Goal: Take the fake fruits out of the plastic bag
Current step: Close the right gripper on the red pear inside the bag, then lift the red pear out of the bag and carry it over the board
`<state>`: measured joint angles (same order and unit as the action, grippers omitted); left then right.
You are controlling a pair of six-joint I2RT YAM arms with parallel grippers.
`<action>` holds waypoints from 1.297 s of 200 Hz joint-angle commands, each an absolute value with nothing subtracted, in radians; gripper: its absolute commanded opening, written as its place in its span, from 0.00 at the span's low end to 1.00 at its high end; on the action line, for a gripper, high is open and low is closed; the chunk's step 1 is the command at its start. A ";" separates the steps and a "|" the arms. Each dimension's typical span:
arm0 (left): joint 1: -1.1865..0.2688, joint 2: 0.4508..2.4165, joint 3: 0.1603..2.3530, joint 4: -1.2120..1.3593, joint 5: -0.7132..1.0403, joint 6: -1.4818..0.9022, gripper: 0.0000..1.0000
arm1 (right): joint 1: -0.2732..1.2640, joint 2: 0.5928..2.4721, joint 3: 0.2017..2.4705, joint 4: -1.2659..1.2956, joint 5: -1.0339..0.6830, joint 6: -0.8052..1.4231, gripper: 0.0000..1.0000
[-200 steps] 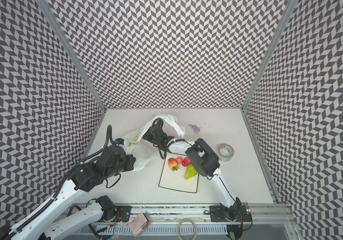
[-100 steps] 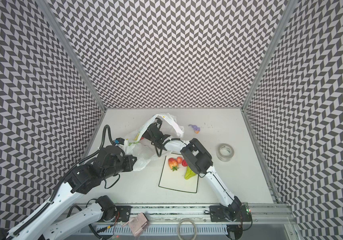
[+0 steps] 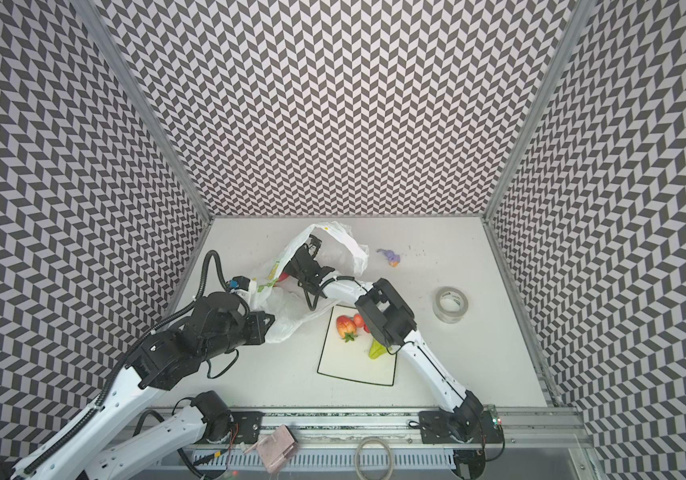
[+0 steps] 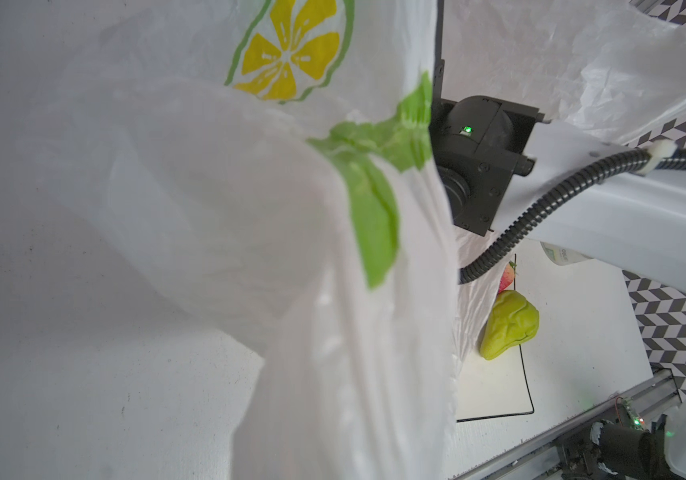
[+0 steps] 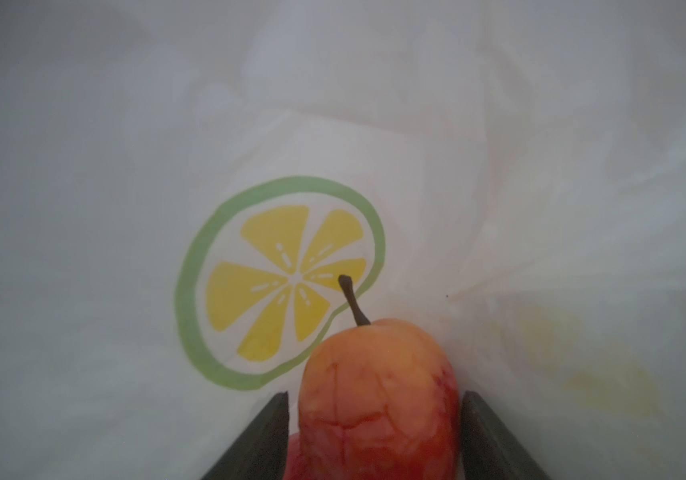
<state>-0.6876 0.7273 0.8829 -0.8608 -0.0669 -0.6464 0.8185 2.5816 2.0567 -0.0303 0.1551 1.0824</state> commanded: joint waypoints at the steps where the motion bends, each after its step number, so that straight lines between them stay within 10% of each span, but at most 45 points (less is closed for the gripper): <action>1: -0.694 0.706 0.901 -0.861 -0.092 -0.631 0.00 | 0.826 2.623 2.077 -0.075 0.186 1.116 0.59; 106: -0.693 0.694 0.839 -0.827 -0.107 -0.675 0.00 | 0.828 2.346 1.805 0.135 0.056 1.025 0.27; 259: -0.690 0.737 0.844 -0.775 -0.158 -0.658 0.00 | 0.776 1.622 1.118 0.049 -0.353 0.619 0.25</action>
